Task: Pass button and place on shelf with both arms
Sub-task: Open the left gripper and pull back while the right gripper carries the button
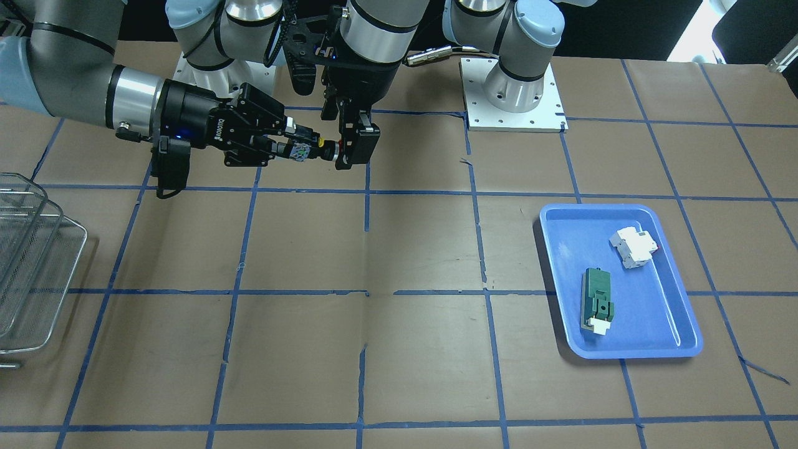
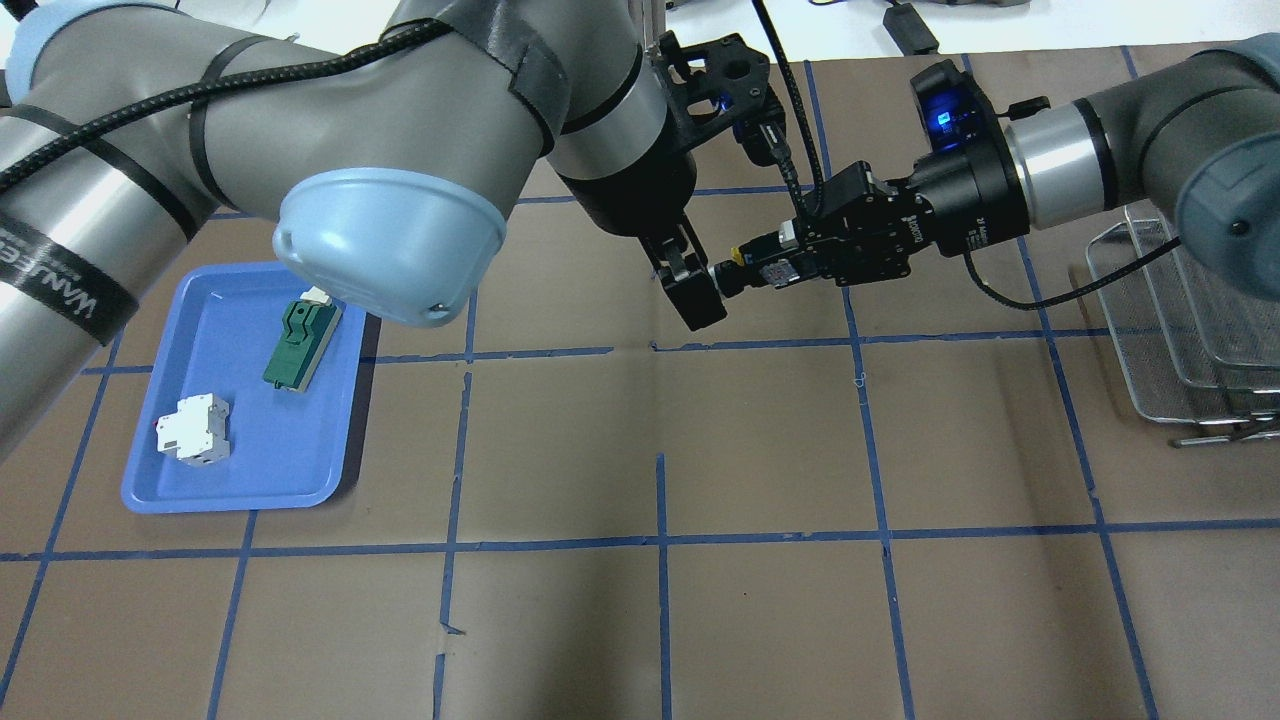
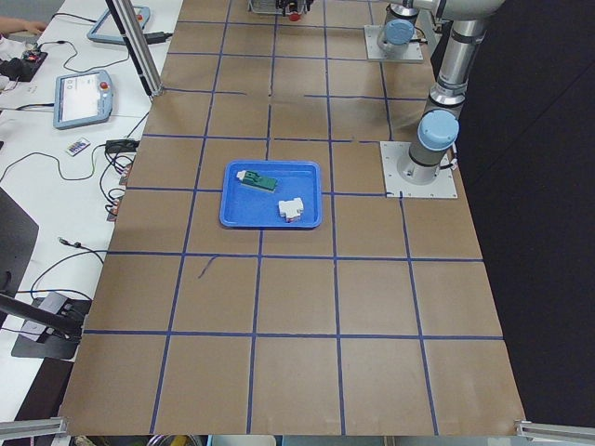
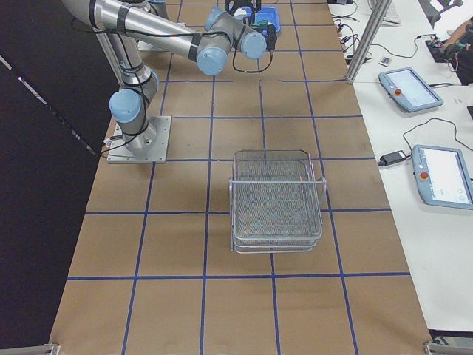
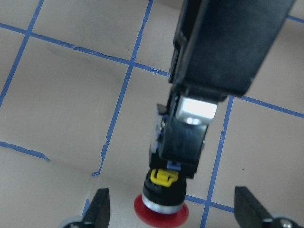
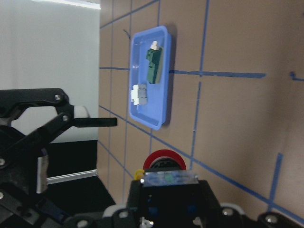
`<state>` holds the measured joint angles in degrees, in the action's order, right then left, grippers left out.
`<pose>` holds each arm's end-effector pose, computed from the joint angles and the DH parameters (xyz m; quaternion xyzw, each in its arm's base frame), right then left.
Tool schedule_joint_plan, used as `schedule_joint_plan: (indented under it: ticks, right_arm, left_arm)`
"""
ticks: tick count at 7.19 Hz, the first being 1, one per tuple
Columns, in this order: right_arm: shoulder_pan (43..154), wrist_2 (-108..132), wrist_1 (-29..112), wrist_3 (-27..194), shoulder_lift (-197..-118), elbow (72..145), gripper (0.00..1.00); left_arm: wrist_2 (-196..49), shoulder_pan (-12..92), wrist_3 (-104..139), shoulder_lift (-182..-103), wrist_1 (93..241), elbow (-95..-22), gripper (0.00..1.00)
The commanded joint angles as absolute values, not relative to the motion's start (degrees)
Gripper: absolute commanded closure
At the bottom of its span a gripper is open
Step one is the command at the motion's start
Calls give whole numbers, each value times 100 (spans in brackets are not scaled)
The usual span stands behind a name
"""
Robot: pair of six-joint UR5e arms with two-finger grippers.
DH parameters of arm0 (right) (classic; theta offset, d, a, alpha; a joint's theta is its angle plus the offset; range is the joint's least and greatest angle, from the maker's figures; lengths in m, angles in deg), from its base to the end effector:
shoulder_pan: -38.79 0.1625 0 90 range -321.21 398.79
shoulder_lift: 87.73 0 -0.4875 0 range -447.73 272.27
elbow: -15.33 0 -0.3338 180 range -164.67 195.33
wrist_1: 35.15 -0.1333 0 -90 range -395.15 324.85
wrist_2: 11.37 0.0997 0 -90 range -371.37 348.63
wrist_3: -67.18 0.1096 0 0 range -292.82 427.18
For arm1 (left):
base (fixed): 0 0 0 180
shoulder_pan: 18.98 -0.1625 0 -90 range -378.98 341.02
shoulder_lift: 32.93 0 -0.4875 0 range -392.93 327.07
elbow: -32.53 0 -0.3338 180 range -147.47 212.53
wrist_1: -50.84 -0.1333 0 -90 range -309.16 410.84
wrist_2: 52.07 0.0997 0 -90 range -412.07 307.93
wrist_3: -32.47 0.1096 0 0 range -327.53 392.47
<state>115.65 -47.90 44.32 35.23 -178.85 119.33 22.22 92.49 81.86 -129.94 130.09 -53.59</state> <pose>0.1289 -0.4218 0.4760 -0.0529 0.8777 -0.0016 0.4763 -0.3367 -0.4109 0.5368 -0.5804 -0.8001 0.0968 0.1165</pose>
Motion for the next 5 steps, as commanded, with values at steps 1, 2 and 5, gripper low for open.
schedule_joint_plan:
  ticks: [1, 2, 5]
  right_arm:
    - [11351, -6447, 4570, 3616, -17897, 11204, 83]
    - [11307, -7220, 4893, 3616, -17905, 10931, 83]
    - [11297, -9507, 6078, 3537, -17923, 10700, 84]
  left_arm:
    - [2228, 8809, 8248, -12830, 13151, -5369, 8]
    - [2307, 8503, 8527, -12707, 13570, -5378, 0]
    - [3007, 7123, 8584, -12215, 14900, -5378, 0]
